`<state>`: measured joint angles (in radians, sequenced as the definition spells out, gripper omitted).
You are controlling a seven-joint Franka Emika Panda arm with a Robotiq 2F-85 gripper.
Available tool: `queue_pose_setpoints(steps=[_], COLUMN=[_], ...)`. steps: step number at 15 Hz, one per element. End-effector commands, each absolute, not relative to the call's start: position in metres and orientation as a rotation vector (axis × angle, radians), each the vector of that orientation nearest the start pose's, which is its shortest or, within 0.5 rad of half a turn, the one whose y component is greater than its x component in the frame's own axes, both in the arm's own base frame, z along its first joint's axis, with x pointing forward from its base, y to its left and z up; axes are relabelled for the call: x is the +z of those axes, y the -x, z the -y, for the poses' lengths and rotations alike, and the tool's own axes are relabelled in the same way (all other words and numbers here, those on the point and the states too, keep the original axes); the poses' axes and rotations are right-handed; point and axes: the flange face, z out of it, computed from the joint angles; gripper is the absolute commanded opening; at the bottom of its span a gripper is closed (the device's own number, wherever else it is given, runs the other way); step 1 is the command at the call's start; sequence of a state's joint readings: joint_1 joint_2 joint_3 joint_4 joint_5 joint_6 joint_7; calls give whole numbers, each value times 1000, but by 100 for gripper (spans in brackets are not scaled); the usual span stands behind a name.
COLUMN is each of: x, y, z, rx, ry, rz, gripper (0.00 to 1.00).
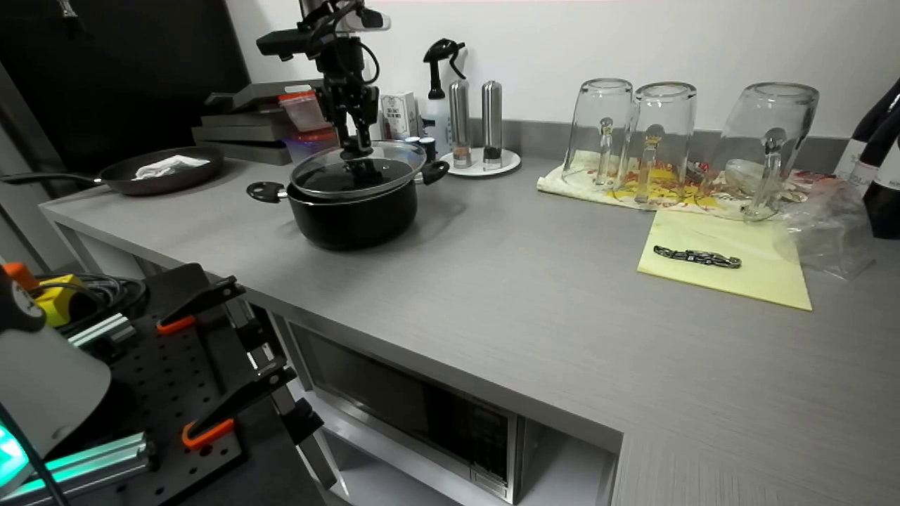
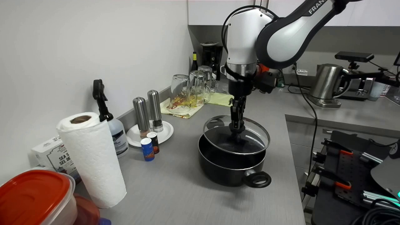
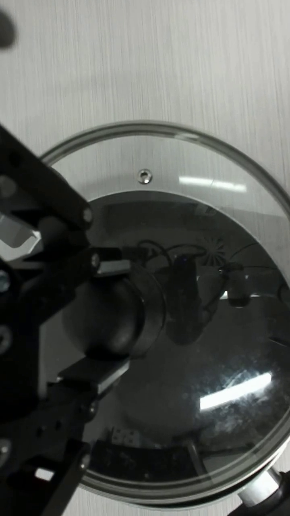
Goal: Remove the lid from the table and place it on the pot
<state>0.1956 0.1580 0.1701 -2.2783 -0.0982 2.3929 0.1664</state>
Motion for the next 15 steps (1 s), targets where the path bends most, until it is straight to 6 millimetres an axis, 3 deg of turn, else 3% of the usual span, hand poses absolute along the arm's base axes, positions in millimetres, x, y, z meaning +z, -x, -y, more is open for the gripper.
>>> queue_pose_setpoints(steps=[1, 15], x=[285, 271], y=[-501, -501], z=[-202, -238], rx=[22, 8], ry=[3167, 3220], rz=[493, 654], gripper=[25, 25])
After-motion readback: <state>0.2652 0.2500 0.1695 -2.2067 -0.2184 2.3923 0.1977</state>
